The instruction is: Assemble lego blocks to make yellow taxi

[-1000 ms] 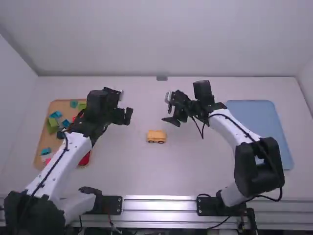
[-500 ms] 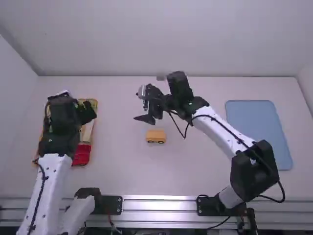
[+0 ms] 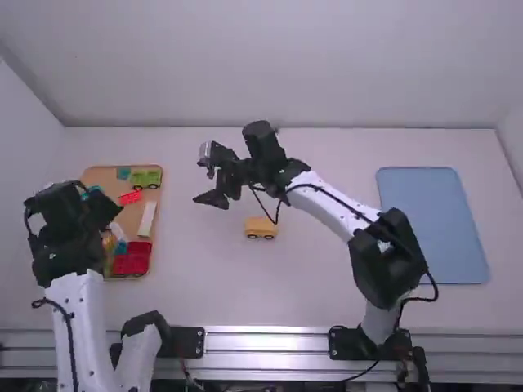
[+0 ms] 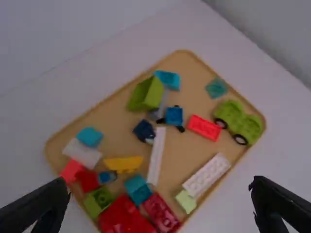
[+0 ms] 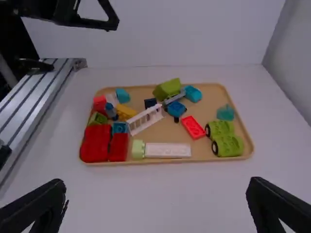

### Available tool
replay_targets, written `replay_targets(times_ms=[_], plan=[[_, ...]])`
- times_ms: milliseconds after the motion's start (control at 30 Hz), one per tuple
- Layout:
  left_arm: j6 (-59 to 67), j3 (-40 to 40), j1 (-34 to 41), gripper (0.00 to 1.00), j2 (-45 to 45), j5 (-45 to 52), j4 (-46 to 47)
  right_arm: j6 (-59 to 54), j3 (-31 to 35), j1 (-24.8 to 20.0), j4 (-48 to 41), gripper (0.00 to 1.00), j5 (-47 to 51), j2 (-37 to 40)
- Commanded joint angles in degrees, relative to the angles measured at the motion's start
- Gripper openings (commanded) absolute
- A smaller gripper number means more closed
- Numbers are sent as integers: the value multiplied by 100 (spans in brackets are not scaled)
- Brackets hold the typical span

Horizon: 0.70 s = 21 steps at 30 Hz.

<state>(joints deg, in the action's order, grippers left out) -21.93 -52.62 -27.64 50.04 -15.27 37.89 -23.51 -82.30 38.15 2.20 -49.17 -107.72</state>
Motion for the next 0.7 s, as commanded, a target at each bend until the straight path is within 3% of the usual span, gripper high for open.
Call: replay_targets(times_ms=[0,133,300,500,667], plan=[[-129,-133,-439,99,116,-20,107,55,-251,-28,13,99,-48,-9],[-216,-133,-1119,99,463,422,127,52,-251,-46,13,99,-48,-9],[173,-168,-1891,99,1067,1759,-227,55,-251,-105,-42,99,-50,-9],[249,-734,-2009,98,2094,1871,101,52,-249,-103,-116,99,-28,-9],[710,-1692,-1980,100,3475,1915,925,-98,-249,-103,-107,99,-31,-9]])
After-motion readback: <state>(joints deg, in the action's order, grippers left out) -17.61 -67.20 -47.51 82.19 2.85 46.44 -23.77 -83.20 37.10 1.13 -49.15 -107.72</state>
